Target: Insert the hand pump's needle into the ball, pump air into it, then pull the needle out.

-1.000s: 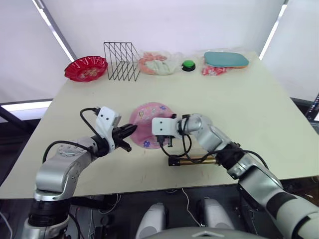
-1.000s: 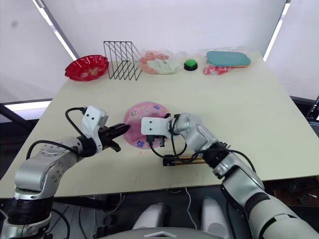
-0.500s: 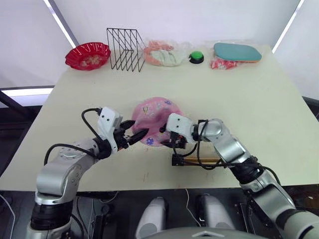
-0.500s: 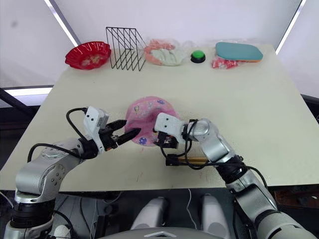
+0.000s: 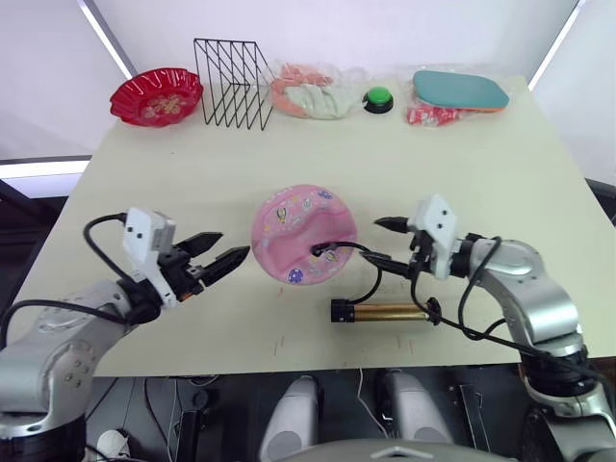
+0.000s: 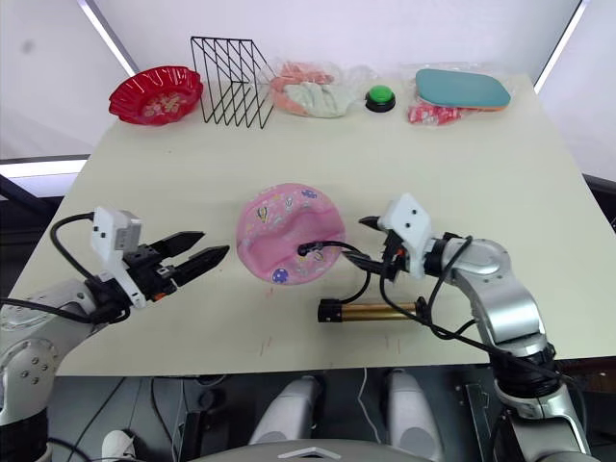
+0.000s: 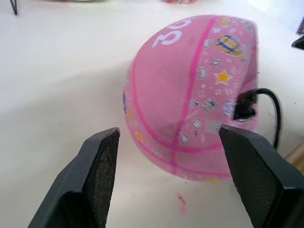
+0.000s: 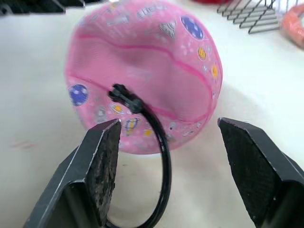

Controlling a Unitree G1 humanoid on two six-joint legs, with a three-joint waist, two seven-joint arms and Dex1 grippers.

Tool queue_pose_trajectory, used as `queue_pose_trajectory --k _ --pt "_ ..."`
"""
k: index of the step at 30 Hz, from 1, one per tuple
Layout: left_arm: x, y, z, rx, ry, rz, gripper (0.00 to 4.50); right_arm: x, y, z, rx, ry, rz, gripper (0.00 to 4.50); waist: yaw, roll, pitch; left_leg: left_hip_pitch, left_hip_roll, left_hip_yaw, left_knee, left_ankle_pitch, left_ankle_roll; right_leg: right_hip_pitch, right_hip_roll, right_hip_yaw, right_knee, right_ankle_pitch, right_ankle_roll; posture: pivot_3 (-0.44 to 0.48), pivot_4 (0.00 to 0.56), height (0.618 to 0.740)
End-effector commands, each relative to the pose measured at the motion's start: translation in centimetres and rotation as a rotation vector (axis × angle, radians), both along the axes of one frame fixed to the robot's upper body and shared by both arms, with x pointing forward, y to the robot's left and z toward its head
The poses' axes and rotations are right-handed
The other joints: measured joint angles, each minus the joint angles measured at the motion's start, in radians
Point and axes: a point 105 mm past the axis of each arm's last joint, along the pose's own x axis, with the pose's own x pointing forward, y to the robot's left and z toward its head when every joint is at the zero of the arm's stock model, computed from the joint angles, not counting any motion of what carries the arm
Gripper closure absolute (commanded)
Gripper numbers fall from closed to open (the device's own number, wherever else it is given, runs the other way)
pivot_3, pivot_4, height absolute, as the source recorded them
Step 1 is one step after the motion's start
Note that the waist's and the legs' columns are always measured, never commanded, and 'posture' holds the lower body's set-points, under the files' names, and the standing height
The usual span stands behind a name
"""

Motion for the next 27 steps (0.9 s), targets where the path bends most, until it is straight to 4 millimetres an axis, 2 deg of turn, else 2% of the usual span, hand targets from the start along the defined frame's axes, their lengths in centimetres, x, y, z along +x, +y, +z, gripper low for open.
queue_pose_trajectory --k 1,4,9,12,16,21,26,27 --pt "-1.8 0.2 1.2 0.017 -0.01 -0.057 0.94 -1.6 -2.8 1.1 0.033 0.014 0.0 0.69 0.002 0.0 0.0 0.0 0.0 0.001 0.0 -0.001 0.001 0.0 0.0 0.001 0.0 0.0 0.0 0.0 0.15 0.74" --pt "-3.2 0.3 -0.2 0.014 0.058 -0.087 0.94 -3.4 -4.9 0.3 0.011 0.051 -0.002 0.05 0.006 0.0 0.0 0.0 0.0 0.001 0.001 -0.003 0.005 0.0 0.0 0.0 0.0 0.0 0.0 0.0 0.15 0.74" --pt "-5.5 -0.1 -2.0 0.037 0.167 -0.18 0.94 -5.2 -8.2 0.0 -0.022 0.086 -0.074 0.05 0.001 0.0 0.001 0.004 0.001 0.006 0.003 -0.004 0.007 0.003 0.0 0.003 0.0 0.0 0.0 0.0 0.15 0.74" --pt "-6.0 -0.8 -2.6 0.077 0.196 -0.26 0.94 -6.7 -9.5 -0.2 -0.047 0.113 -0.07 0.05 0.006 0.0 0.001 0.004 0.001 0.007 0.007 -0.004 0.007 0.004 0.001 0.003 0.003 -0.001 0.001 0.0 0.15 0.74" --pt "-5.8 -4.3 -2.4 0.118 0.194 -0.477 0.94 -8.5 -12.3 -1.2 -0.117 0.134 -0.081 0.05 0.023 0.0 0.001 0.003 0.001 0.007 0.016 -0.005 0.009 0.006 0.001 0.002 0.008 -0.003 -0.002 0.0 0.15 0.74" --pt "-4.4 -8.2 -2.1 0.138 0.17 -0.632 0.94 -8.8 -14.5 -1.7 -0.154 0.125 -0.124 0.05 0.015 0.0 0.002 0.008 0.004 0.012 0.024 -0.005 0.009 0.014 0.002 0.003 0.009 0.0 0.0 0.0 0.15 0.74" --pt "-3.1 -11.2 -2.4 0.226 0.178 -0.739 0.94 -8.7 -14.8 -2.0 -0.16 0.129 -0.124 0.05 0.006 0.0 0.002 0.008 0.005 0.012 0.026 -0.005 0.01 0.017 0.004 0.004 0.011 0.001 0.002 0.0 0.15 0.74" --pt "-3.0 -11.9 -3.1 0.26 0.243 -0.772 0.94 -8.7 -14.6 -2.2 -0.16 0.135 -0.118 0.05 0.006 0.0 0.002 0.008 0.006 0.012 0.026 -0.005 0.01 0.016 0.004 0.004 0.01 0.002 0.004 0.0 0.15 0.74"
